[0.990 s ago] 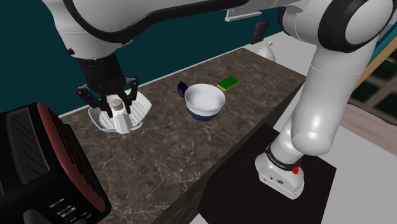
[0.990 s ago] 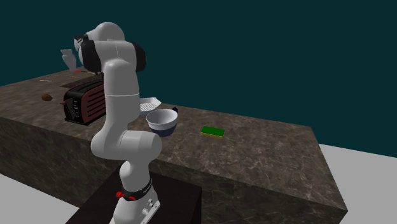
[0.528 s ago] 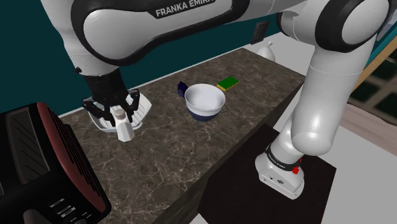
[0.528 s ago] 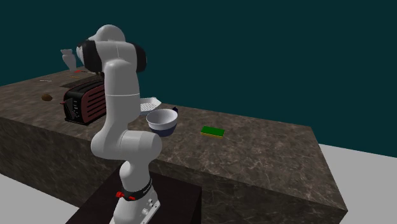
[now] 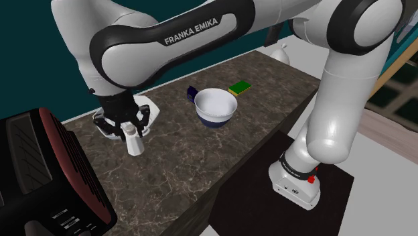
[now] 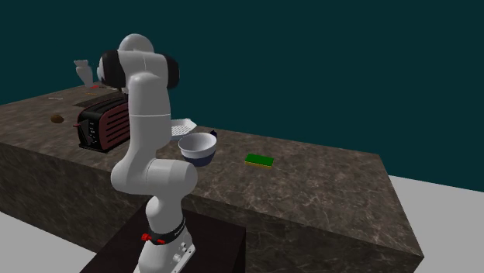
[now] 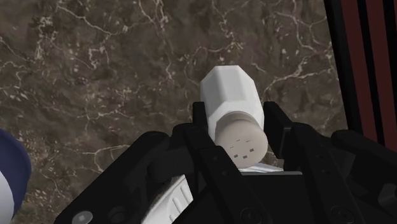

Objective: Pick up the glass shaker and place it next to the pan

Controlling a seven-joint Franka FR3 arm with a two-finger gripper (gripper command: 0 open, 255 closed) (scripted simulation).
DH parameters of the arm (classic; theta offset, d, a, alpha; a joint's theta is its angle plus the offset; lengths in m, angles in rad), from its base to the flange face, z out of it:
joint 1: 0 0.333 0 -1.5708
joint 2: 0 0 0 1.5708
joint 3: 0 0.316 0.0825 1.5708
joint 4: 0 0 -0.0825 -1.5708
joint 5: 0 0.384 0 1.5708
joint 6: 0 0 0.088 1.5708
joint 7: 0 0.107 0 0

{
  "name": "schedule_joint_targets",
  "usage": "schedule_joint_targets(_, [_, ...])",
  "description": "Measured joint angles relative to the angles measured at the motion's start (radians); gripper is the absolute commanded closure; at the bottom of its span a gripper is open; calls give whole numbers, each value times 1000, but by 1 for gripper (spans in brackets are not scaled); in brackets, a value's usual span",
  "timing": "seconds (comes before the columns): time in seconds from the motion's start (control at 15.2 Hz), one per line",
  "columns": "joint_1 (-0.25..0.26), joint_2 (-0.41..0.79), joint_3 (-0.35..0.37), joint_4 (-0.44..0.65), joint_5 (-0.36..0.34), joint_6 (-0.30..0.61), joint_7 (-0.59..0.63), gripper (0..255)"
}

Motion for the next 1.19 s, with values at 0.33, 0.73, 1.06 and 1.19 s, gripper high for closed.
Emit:
schedule_joint_targets(0.33, [4, 21, -5, -46, -14, 62, 9, 255])
schedule_joint_targets(0.73, [11, 54, -14, -85, -36, 129, 18, 255])
schedule_joint_targets(1.06, [15, 73, -20, -106, -49, 166, 26, 255])
schedule_joint_targets(1.19, [15, 74, -20, -107, -50, 168, 26, 255])
